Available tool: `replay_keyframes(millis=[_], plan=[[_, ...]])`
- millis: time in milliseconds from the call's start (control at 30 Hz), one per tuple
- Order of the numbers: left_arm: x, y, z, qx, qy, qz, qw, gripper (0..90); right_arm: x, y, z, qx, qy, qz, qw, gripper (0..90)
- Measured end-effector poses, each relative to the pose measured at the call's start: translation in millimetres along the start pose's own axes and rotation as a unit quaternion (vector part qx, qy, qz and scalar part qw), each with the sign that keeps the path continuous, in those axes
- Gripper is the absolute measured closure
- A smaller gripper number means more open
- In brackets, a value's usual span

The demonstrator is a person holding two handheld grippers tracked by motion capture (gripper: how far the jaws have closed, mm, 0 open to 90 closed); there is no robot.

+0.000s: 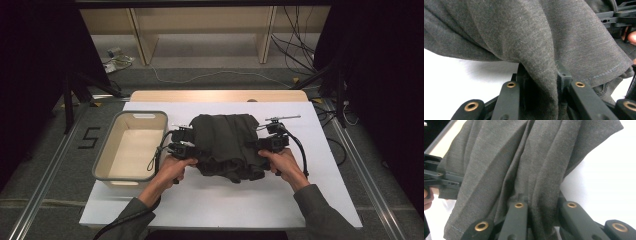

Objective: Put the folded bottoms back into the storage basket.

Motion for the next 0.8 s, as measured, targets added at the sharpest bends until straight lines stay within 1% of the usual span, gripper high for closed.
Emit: replay_keyframes(millis=[33, 100, 367, 467, 533, 567, 600, 800], plan=[[-0.9, -0.5, -2.3, -0.001, -0.001, 0.004, 1.0000, 71.4, 0.0, 0.0, 0.0, 0.000, 0.000, 0.000, 1.0000, 81.2], [-3.3, -1.9, -7.9, -0.002, -0.003, 0.008, 1.0000, 71.4, -1.9, 4.4, -1.6, -0.002, -0.005, -0.002, 1.0000, 81.2], [-4.9, -1.3, -15.3, 0.002, -0.007, 0.007, 0.9999, 71.4, -5.9, 13.2, -5.1, -0.006, -0.014, -0.009, 0.9998, 81.2], [-7.2, -1.7, -20.8, 0.004, -0.009, 0.011, 0.9999, 71.4, -8.9, 18.4, -7.7, -0.009, -0.021, -0.013, 0.9997, 81.4], [-8.4, -2.4, -22.8, 0.005, -0.011, 0.010, 0.9999, 71.4, -9.3, 19.7, -8.5, -0.010, -0.021, -0.012, 0.9997, 81.4], [-9.3, -2.6, -24.8, 0.005, -0.012, 0.013, 0.9998, 71.4, -11.4, 23.4, -9.9, -0.011, -0.027, -0.014, 0.9995, 81.5], [-10.0, -2.7, -27.1, 0.005, -0.012, 0.015, 0.9998, 71.4, -11.4, 23.4, -9.9, -0.011, -0.027, -0.014, 0.9995, 81.5], [-14.6, -3.2, -39.9, 0.002, -0.016, 0.025, 0.9996, 71.4, -16.3, 36.1, -12.4, -0.018, -0.039, -0.019, 0.9989, 81.6]])
Point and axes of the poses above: each handheld gripper's, and its own axes: z roughly forward along the jaws, x roughly out of its underside, y roughly to its left, the point moved 9 cm from there along z, roughly forward along the jaws, and after that the axes turned 4 degrees about z, right-handed, at the moved point
